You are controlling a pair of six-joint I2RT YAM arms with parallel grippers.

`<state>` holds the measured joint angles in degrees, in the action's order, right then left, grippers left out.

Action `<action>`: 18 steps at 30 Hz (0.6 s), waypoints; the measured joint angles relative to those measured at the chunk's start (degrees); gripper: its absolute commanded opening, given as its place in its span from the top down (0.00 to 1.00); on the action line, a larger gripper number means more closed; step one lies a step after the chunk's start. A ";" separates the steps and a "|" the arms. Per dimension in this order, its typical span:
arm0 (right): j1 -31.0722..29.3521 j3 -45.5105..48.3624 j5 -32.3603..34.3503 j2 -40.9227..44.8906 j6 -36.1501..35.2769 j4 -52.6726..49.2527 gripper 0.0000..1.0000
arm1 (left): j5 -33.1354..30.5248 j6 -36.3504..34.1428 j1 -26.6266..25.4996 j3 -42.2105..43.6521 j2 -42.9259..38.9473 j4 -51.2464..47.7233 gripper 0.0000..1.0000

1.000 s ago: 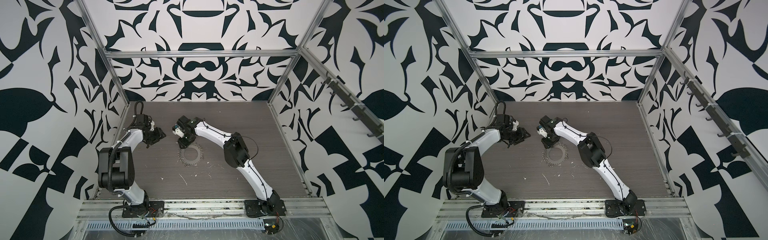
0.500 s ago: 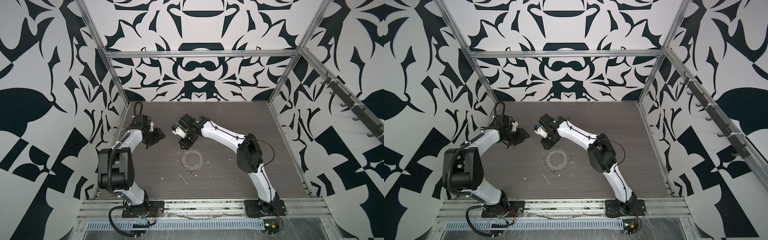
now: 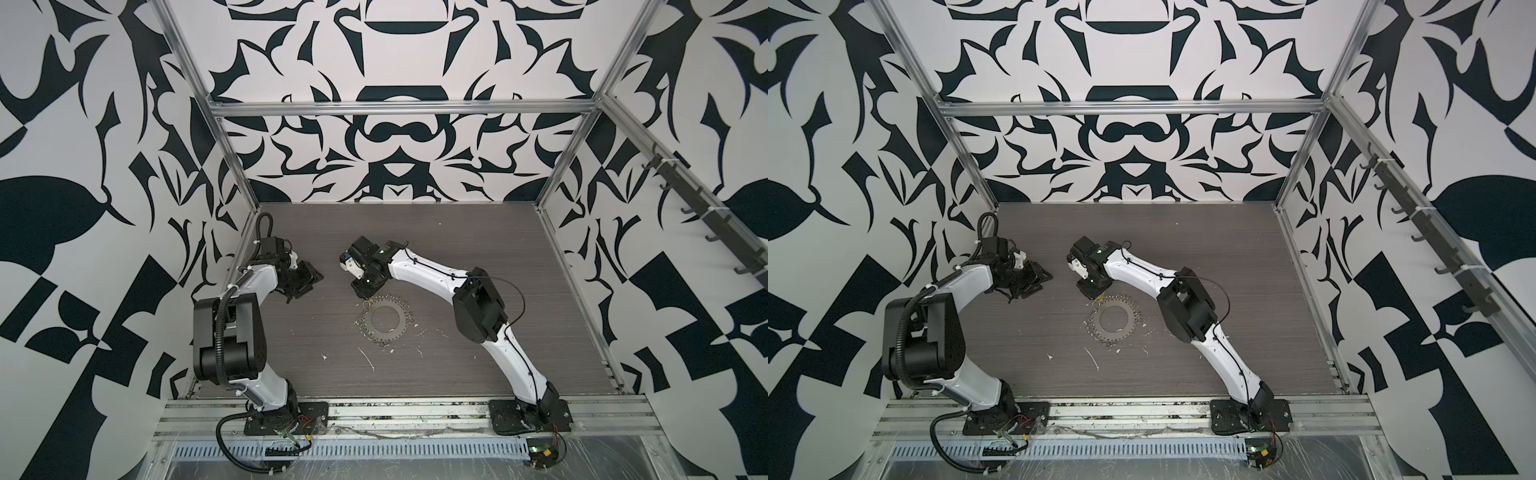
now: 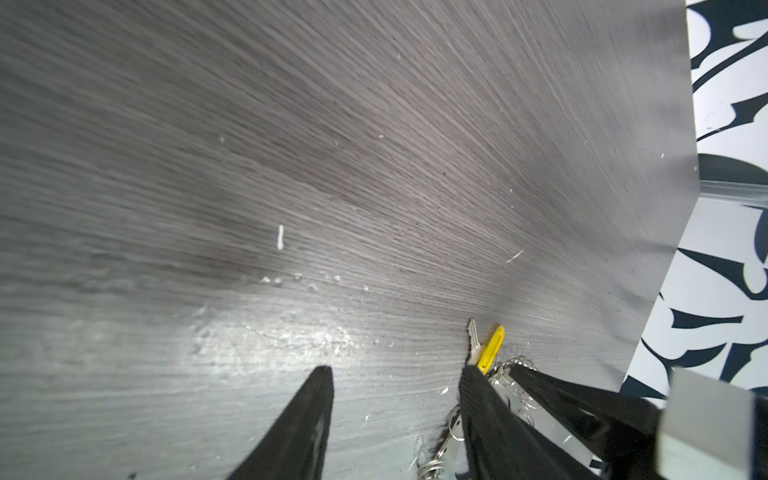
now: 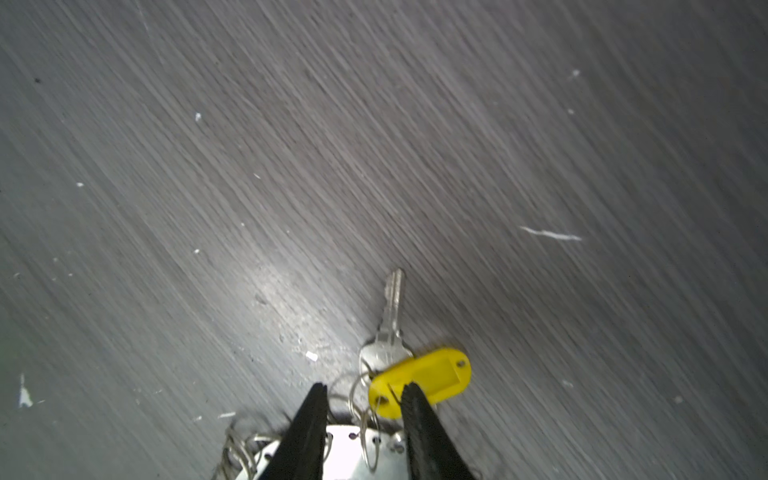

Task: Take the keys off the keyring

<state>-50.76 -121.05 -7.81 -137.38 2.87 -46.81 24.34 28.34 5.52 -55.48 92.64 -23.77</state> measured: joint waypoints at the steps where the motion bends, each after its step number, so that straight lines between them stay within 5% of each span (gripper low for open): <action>1: -0.09 -0.35 0.02 -0.37 -0.04 -0.04 0.71 | 0.15 0.17 0.00 0.00 0.00 0.31 0.47; 12: -0.90 -2.91 3.21 -2.69 -1.68 -2.91 0.73 | 1.42 0.50 0.11 0.00 0.00 1.22 0.48; 18: -1.09 -4.28 4.50 -3.41 -2.86 -4.35 0.91 | 1.66 0.63 0.11 0.00 0.00 1.27 0.48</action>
<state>-51.86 -125.34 -3.31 -140.79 0.01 -51.16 26.00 28.97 5.63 -55.48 92.64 -22.50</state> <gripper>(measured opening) 0.139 0.524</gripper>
